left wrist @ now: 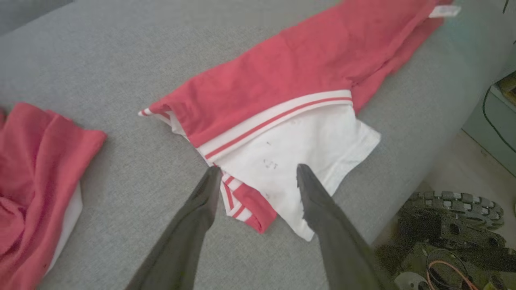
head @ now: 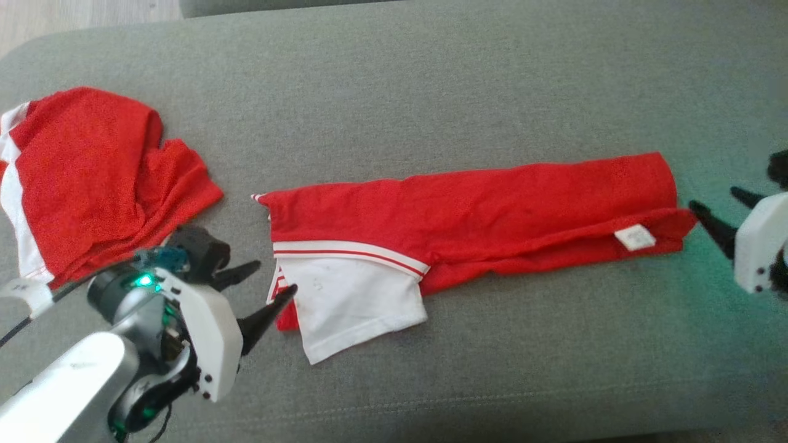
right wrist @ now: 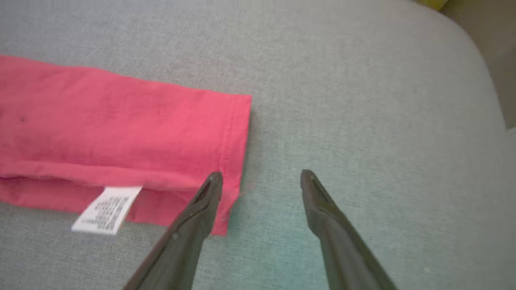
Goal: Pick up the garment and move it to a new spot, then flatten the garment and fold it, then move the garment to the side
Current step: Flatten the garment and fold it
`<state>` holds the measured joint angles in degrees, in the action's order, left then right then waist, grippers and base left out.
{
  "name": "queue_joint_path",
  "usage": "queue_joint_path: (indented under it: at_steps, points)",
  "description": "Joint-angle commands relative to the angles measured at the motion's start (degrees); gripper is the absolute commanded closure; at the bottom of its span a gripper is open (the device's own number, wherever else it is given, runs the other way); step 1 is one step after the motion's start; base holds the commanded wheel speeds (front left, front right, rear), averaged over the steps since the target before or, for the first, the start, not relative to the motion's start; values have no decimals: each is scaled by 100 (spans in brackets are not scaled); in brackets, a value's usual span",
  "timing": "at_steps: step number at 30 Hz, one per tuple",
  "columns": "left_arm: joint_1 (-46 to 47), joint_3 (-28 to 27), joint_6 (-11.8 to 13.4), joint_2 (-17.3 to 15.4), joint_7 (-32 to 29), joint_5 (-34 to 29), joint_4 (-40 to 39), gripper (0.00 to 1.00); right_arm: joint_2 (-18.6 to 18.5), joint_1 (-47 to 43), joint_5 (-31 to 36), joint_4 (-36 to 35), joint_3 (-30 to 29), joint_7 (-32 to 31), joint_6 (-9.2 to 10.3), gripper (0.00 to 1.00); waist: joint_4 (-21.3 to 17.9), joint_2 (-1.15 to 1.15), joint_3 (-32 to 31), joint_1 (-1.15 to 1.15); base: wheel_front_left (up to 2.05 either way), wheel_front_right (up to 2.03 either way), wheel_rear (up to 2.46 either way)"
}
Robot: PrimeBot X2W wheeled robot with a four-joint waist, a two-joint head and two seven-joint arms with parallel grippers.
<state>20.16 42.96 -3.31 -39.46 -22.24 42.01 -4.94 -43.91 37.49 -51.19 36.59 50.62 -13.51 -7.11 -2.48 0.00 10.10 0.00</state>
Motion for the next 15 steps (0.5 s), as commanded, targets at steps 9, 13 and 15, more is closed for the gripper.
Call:
queue_joint_path:
  at_steps: [9,13,15]
  points:
    - [248,-858,708,314,1172,-138,264,0,-162,-147,113,-432,-1121,406,-37,0,-93,0,-187,0,0,0,0]
    - [248,-1382,1063,951,2213,94,623,0,343,-405,310,-639,-1911,1105,-37,0,-87,0,-336,0,0,0,0]
    - [233,-1498,1077,1109,2444,203,681,0,461,-483,367,-670,-2074,1246,-37,0,-82,0,-369,0,0,0,0]
